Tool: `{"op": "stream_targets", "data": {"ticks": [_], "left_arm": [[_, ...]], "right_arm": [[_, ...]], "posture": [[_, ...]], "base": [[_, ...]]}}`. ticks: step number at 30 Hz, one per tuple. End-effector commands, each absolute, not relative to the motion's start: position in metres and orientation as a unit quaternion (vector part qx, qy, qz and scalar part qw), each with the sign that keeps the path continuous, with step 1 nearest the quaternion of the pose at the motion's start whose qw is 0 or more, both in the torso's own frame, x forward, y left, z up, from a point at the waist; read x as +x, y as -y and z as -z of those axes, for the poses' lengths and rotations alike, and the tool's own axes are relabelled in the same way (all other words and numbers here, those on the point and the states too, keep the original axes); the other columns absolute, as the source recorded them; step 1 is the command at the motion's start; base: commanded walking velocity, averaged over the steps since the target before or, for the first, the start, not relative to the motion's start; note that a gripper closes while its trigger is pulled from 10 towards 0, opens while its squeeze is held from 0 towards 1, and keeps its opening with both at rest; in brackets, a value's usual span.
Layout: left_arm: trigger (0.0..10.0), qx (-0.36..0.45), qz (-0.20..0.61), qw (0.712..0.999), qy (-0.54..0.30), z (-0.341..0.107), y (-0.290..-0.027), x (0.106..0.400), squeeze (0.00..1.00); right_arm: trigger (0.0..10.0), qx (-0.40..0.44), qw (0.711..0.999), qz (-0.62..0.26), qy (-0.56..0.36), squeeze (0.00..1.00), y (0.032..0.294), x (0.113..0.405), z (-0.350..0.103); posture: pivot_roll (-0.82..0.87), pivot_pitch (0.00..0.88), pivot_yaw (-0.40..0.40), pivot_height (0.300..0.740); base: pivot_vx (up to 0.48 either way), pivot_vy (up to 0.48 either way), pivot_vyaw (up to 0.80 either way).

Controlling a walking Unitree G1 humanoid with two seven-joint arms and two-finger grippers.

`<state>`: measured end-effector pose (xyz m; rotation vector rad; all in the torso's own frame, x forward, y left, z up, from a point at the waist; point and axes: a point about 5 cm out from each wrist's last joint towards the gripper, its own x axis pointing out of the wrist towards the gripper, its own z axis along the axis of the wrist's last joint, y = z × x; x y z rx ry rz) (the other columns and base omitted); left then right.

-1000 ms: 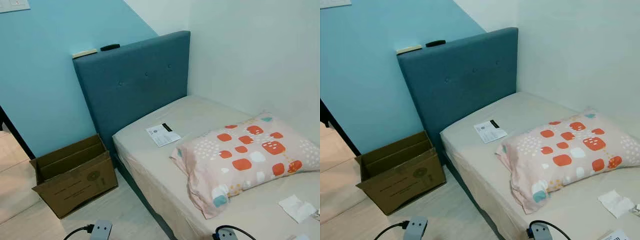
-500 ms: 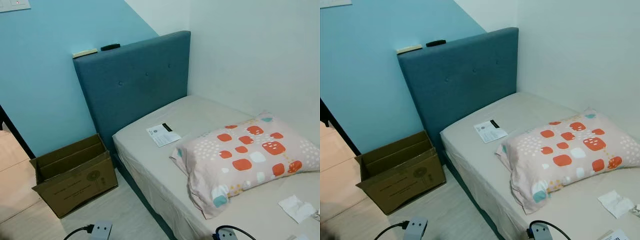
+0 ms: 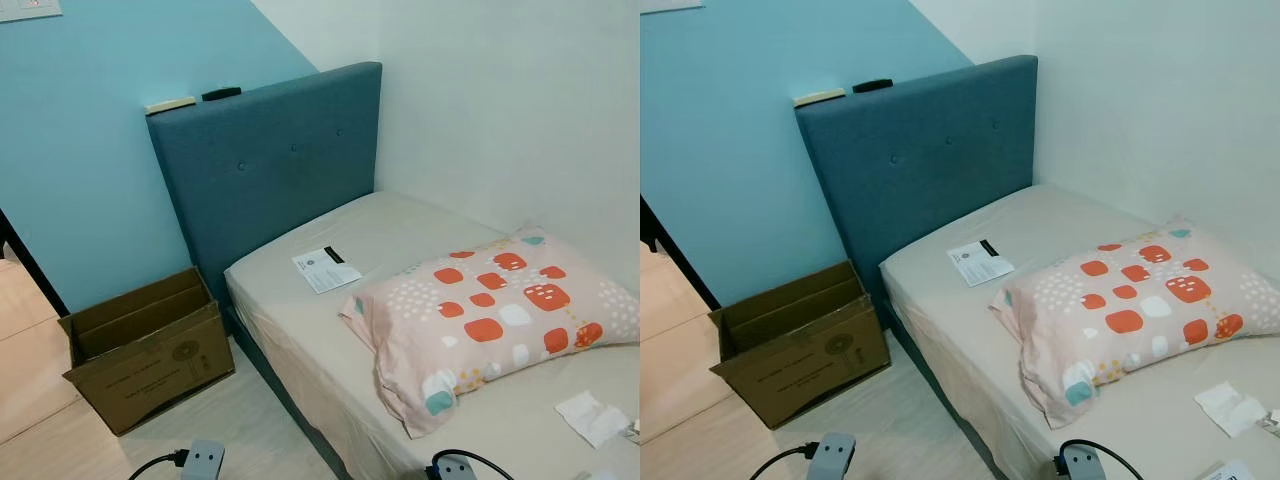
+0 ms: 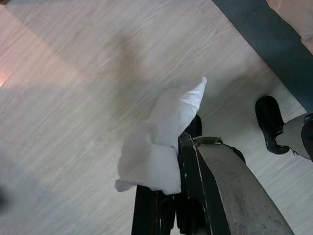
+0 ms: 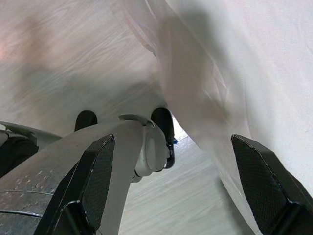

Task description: Clean up the room

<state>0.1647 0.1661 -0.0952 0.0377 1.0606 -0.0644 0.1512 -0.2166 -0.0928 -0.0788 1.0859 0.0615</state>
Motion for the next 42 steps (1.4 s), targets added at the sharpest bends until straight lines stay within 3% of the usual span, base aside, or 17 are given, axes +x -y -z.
{"op": "stream_targets", "data": {"ticks": [1, 23, 42], "left_arm": [[10.0, 0.016, 0.024, 0.86, -0.509, 0.0959, -0.1683, 0.1628, 0.0], [10.0, 0.028, 0.026, 0.856, -0.516, 0.0966, -0.1763, 0.1596, 0.0], [10.0, 0.035, 0.026, 0.853, -0.52, 0.0962, -0.1745, 0.1617, 0.0]], "right_arm": [[10.0, -0.037, 0.853, -0.041, -0.519, 0.0, 0.2099, 0.1525, 0.0937], [10.0, -0.018, 0.852, -0.037, -0.521, 0.0, 0.2005, 0.1481, 0.097], [10.0, -0.013, 0.854, -0.028, -0.519, 0.0, 0.2033, 0.1483, 0.0965]], "posture": [[-0.16, 0.0, -0.005, 0.74], [-0.16, 0.0, 0.025, 0.74], [-0.18, 0.0, 0.046, 0.74]], "base": [[0.0, 0.0, 0.0], [0.0, 0.0, 0.0], [-0.274, 0.0, 0.0]]}}
